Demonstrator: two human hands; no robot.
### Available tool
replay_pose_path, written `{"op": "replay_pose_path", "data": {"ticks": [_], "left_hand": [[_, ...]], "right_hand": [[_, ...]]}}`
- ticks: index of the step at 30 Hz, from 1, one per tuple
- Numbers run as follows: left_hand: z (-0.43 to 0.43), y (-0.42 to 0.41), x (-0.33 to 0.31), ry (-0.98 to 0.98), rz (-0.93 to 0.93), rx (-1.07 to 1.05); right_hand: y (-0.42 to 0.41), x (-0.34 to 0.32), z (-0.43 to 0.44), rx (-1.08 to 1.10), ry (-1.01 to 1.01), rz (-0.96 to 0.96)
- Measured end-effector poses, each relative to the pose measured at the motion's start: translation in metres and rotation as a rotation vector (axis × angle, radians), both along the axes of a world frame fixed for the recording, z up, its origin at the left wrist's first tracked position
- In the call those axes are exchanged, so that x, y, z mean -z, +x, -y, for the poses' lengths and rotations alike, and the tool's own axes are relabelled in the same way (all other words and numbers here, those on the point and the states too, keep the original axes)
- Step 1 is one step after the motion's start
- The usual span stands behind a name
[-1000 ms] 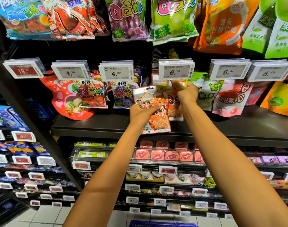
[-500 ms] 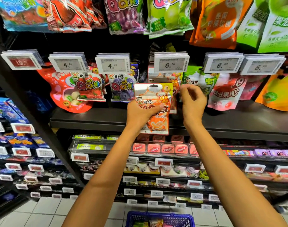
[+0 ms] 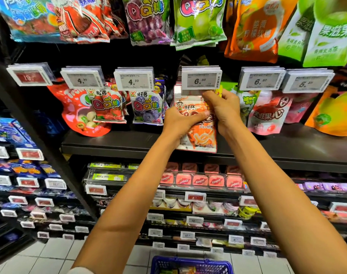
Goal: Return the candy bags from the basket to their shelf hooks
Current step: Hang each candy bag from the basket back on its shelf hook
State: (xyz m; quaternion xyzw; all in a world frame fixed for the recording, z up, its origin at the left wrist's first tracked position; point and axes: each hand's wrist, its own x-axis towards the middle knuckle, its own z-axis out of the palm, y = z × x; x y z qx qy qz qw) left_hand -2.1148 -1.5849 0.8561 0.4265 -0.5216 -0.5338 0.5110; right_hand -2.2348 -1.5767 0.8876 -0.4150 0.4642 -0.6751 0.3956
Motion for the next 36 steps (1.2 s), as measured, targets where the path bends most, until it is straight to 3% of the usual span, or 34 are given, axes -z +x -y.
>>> {"op": "replay_pose_path", "data": {"ticks": [15, 19, 23, 25, 31, 36], "left_hand": [[0.027, -0.008, 0.006, 0.008, 0.042, -0.047], [0.033, -0.004, 0.011, -0.164, 0.44, -0.132], [0.032, 0.005, 0.013, -0.139, 1.045, -0.214], [0.034, 0.009, 0.017, -0.092, 1.152, -0.15], [0.03, 0.01, 0.029, -0.042, 0.939, -0.124], [0.024, 0.013, 0.042, -0.052, 0.768, -0.101]], "right_hand": [[-0.003, 0.013, 0.044, 0.164, 0.128, -0.088], [-0.007, 0.019, 0.051, 0.236, 0.172, -0.174], [-0.007, 0.022, 0.051, 0.277, 0.149, -0.237], [-0.006, 0.025, 0.05, 0.279, 0.133, -0.206], [-0.001, 0.041, 0.036, 0.253, 0.062, -0.022], [-0.003, 0.063, 0.02, 0.331, 0.001, -0.038]]}}
